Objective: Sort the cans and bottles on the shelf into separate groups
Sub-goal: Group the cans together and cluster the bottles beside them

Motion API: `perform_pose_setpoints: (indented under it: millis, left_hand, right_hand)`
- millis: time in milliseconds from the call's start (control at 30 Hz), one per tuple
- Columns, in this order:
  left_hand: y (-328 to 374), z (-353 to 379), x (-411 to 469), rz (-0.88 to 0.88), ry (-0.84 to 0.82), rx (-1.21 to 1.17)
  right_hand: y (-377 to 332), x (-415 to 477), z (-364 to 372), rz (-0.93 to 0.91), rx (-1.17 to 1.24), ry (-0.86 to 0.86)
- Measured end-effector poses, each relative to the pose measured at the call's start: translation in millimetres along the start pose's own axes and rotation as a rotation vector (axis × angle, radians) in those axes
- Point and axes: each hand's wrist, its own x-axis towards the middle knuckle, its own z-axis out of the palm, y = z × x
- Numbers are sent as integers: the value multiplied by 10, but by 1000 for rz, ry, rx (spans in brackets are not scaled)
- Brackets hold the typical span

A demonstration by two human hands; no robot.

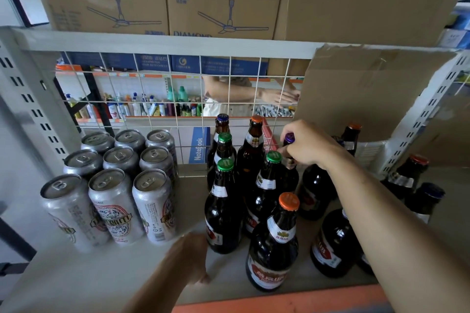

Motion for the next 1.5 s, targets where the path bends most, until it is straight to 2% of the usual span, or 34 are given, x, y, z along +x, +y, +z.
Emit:
perform_pose_setpoints:
  millis: [567,800,1067,1167,1267,1367,1433,1500]
  left_hand:
    - [-41,60,31,19,43,-42]
    - [-48,88,2,23,60,-66]
    - [-54,-143,-459,108,55,-117]
    - [29,-572,-766,218,178,-190]
    - [351,-1117,-1078,395,466,-333]
    - [783,-1517,-1124,584,754,-319]
    - [1017,-1632,-986,632,800,-227]
    - [1187,-1637,-770,599,692,-121]
  right_hand:
    - [-24,173,60,-50,101,-87]
    - [-19,190,99,-43,153,-34]
    - [40,148,196,-128,69,65]
    - [79,202,235,-127,91,73]
    - [74,221,248,-120,104,73]
    - [86,233,258,-136,97,83]
    - [96,228,261,-129,125,94]
    - [115,201,255,-84,146,88]
